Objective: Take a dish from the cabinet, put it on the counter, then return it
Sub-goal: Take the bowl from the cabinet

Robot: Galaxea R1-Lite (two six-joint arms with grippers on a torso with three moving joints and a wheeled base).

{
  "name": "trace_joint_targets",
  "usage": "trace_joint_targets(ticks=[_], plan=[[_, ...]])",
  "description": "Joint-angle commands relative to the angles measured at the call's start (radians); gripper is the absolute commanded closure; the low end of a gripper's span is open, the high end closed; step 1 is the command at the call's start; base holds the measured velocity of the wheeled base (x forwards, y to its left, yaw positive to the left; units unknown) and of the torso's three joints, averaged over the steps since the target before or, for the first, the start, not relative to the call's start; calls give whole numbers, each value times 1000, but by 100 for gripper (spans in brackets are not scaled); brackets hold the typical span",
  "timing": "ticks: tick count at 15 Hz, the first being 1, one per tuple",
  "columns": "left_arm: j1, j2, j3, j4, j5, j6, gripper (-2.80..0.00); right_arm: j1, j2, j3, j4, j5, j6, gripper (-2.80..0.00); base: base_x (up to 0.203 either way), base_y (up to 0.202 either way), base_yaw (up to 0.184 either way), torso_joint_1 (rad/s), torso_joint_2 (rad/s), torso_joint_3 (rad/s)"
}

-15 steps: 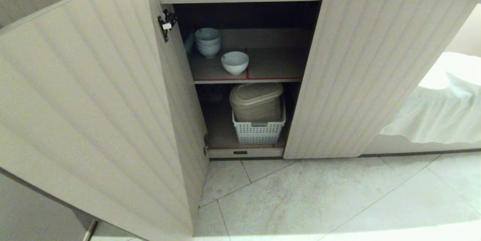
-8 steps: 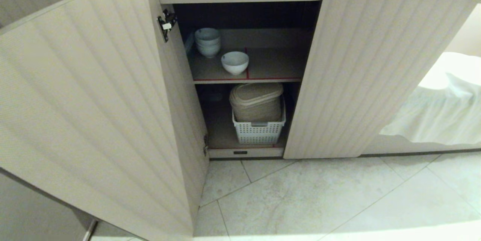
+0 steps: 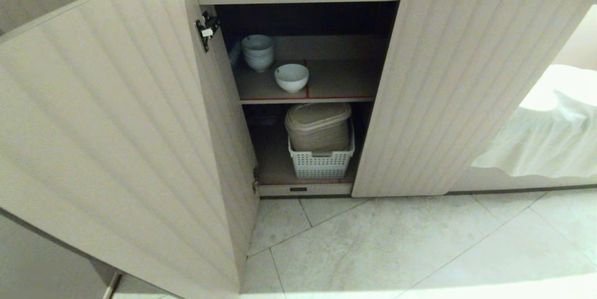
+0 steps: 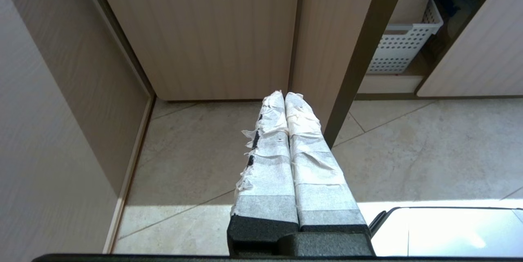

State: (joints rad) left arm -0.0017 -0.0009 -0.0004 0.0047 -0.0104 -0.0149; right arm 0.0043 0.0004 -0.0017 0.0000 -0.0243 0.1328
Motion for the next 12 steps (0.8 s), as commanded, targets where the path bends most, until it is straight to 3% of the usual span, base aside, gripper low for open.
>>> trace_joint_targets(ticks=[1, 3, 7, 12], plan=[[0, 1, 0, 0, 0, 0, 0, 0, 0, 0, 0, 0, 1, 0, 0, 0, 0, 0, 0, 0], [0, 1, 0, 0, 0, 0, 0, 0, 0, 0, 0, 0, 1, 0, -43, 0, 0, 5, 1, -2], [0, 1, 0, 0, 0, 0, 0, 0, 0, 0, 0, 0, 1, 0, -175, 0, 1, -1, 2, 4], [0, 1, 0, 0, -2, 0, 0, 0, 0, 0, 0, 0, 1, 0, 0, 0, 0, 0, 0, 0]])
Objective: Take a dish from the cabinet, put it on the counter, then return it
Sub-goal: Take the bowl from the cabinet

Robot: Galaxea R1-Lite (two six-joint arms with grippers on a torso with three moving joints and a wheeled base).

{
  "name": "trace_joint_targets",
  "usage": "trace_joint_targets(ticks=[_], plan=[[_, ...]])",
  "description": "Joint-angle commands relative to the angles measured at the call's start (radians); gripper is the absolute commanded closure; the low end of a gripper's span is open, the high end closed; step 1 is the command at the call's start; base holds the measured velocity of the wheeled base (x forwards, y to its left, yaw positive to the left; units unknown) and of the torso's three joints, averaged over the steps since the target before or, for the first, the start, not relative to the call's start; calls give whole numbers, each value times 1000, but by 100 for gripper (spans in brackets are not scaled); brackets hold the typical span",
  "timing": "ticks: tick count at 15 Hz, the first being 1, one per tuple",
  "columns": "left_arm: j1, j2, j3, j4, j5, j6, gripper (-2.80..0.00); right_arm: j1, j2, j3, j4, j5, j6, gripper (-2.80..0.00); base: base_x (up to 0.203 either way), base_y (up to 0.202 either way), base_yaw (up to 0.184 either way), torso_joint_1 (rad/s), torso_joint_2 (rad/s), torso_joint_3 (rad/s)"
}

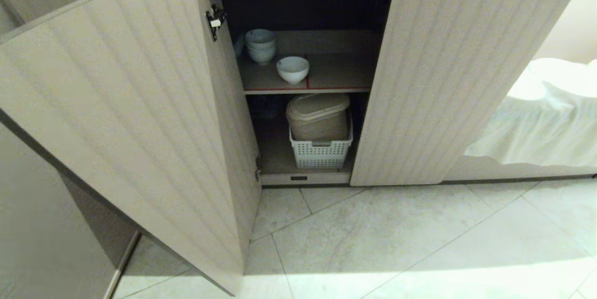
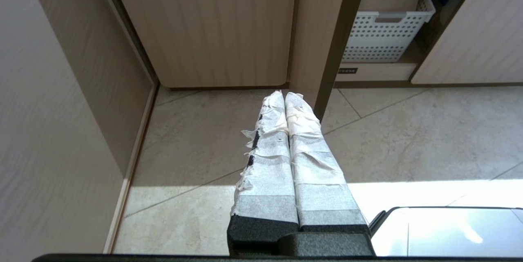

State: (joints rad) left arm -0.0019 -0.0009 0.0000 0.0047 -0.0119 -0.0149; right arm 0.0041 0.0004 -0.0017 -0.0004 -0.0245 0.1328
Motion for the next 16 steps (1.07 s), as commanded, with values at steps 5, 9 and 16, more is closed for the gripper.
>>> trace_joint_targets(ticks=[5, 9, 16], plan=[[0, 1, -1, 0, 0, -2, 0, 0, 0, 0, 0, 0, 1, 0, 0, 0, 0, 0, 0, 0], [0, 1, 0, 0, 0, 0, 0, 0, 0, 0, 0, 0, 1, 0, 0, 0, 0, 0, 0, 0], [0, 1, -2, 0, 0, 4, 0, 0, 0, 0, 0, 0, 1, 0, 0, 0, 0, 0, 0, 0]])
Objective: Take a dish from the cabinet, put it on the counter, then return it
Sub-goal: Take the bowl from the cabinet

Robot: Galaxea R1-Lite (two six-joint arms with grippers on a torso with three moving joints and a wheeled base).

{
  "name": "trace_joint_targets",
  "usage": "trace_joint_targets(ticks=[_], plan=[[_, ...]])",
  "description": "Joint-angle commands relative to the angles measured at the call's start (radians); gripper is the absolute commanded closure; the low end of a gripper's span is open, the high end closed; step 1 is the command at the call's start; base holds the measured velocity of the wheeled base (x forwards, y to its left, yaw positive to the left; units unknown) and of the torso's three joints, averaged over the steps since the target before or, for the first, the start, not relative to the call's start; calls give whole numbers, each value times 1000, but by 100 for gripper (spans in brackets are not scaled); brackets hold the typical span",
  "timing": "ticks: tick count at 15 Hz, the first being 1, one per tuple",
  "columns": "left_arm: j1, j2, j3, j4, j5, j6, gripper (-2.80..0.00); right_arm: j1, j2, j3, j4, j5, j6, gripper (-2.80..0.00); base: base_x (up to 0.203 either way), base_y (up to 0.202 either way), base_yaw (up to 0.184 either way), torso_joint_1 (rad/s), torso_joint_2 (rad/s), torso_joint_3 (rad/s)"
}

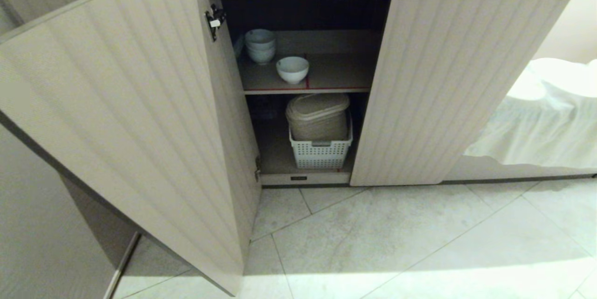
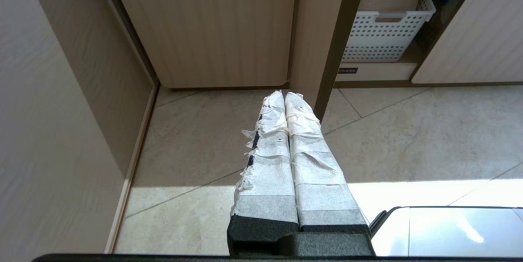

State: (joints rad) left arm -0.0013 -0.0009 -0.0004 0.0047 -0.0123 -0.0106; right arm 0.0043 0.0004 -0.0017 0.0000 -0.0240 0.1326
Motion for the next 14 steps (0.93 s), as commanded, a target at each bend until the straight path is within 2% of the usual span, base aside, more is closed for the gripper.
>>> trace_joint_targets(ticks=[1, 4, 6, 14], plan=[[0, 1, -1, 0, 0, 0, 0, 0, 0, 0, 0, -1, 1, 0, 0, 0, 0, 0, 0, 0], [0, 1, -1, 0, 0, 1, 0, 0, 0, 0, 0, -1, 1, 0, 0, 0, 0, 0, 0, 0], [0, 1, 0, 0, 0, 1, 0, 0, 0, 0, 0, -1, 1, 0, -1, -108, -8, 4, -1, 5], [0, 1, -1, 0, 0, 1, 0, 0, 0, 0, 0, -1, 1, 0, 0, -196, 1, 3, 2, 3]])
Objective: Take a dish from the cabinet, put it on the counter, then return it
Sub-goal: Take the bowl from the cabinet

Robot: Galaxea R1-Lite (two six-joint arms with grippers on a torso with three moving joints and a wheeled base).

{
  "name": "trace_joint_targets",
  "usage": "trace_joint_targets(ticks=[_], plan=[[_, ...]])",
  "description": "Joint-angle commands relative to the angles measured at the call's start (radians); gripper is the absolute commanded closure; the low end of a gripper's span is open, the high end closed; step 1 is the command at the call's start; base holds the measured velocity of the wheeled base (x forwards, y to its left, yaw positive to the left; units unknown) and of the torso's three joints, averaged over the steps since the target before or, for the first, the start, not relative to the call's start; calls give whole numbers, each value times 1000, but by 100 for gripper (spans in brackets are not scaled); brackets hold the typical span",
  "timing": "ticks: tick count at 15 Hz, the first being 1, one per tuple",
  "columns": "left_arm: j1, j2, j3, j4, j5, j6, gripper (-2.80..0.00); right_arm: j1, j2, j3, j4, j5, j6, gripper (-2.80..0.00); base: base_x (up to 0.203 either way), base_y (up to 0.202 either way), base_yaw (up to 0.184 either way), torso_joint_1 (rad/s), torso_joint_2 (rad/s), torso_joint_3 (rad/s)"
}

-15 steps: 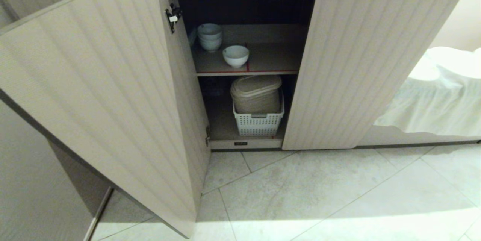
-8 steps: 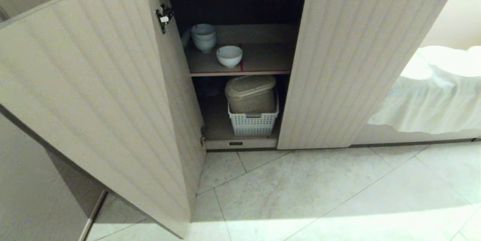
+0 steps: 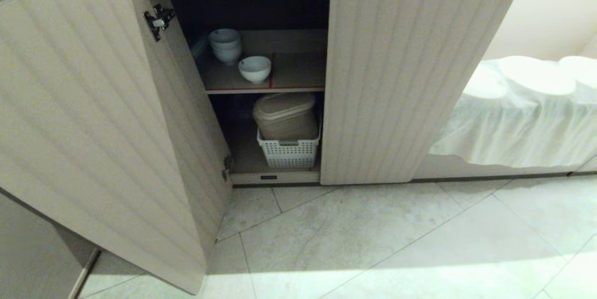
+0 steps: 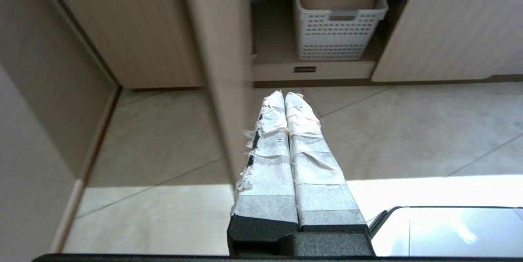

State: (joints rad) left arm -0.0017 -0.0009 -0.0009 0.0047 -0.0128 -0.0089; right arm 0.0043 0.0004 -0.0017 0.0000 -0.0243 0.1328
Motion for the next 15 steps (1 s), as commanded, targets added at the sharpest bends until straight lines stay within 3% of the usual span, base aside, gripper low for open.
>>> trace_joint_targets(ticks=[1, 15], plan=[[0, 1, 0, 0, 0, 0, 0, 0, 0, 0, 0, 0, 1, 0, 0, -196, 3, 6, 1, 6], [0, 1, -1, 0, 0, -3, 0, 0, 0, 0, 0, 0, 1, 0, 0, -188, 0, 2, 2, 2]])
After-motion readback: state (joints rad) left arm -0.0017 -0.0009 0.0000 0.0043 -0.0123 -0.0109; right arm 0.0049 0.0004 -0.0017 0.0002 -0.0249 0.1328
